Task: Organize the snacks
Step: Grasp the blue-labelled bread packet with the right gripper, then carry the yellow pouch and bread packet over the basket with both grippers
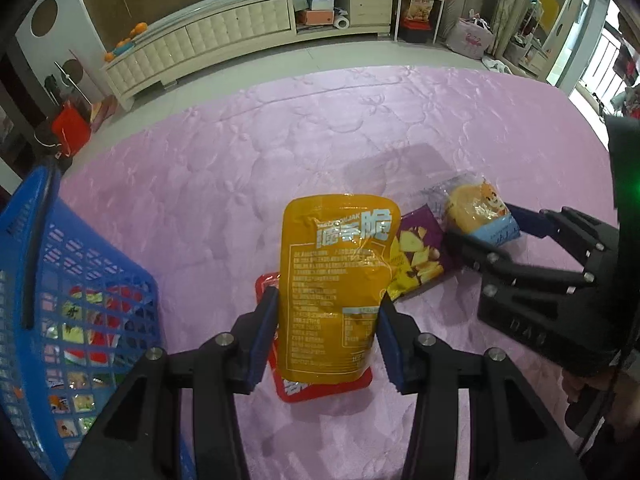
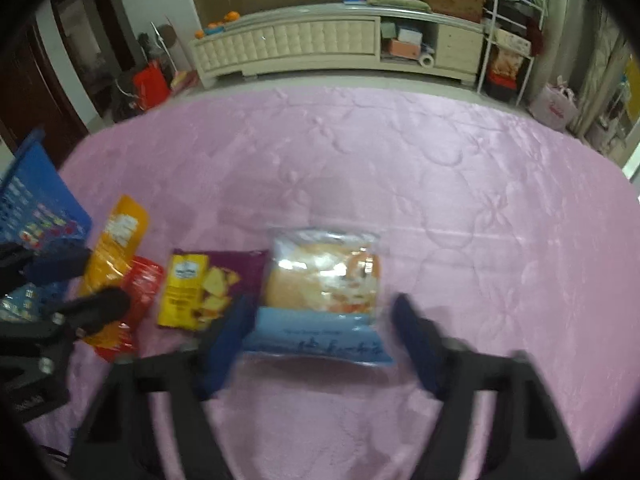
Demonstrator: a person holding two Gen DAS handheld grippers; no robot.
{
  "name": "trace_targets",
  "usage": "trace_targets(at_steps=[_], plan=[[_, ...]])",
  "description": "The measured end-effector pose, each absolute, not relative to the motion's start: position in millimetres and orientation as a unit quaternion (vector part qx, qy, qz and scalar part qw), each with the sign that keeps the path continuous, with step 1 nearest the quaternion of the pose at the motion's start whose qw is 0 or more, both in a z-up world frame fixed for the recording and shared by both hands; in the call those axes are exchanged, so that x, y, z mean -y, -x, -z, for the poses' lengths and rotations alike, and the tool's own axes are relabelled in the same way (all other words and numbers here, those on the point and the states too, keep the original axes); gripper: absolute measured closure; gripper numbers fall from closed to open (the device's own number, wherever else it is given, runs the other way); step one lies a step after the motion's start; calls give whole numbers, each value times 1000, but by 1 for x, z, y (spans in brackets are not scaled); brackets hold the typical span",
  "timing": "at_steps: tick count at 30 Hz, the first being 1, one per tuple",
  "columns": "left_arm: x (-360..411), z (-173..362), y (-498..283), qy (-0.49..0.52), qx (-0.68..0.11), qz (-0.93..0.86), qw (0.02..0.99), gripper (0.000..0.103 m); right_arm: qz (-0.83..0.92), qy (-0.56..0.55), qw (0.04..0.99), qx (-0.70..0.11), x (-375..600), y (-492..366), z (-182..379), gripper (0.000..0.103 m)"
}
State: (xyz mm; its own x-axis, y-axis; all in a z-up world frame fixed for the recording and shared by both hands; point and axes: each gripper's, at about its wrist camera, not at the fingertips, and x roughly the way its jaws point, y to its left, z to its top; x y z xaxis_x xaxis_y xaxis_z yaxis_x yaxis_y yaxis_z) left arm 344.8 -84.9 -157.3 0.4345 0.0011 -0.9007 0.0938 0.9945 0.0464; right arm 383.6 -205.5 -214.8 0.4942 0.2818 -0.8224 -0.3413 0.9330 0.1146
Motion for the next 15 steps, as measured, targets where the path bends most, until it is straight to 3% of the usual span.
trace_targets(at_steps=[7,15], plan=[[75,136,-327,-19,-511,28,859,59,-171,37,876,-450,206,-365,201,41],[66,93,-295,-5,-480,46,876,59,-184,11,884,-430,207,-335,148,42]])
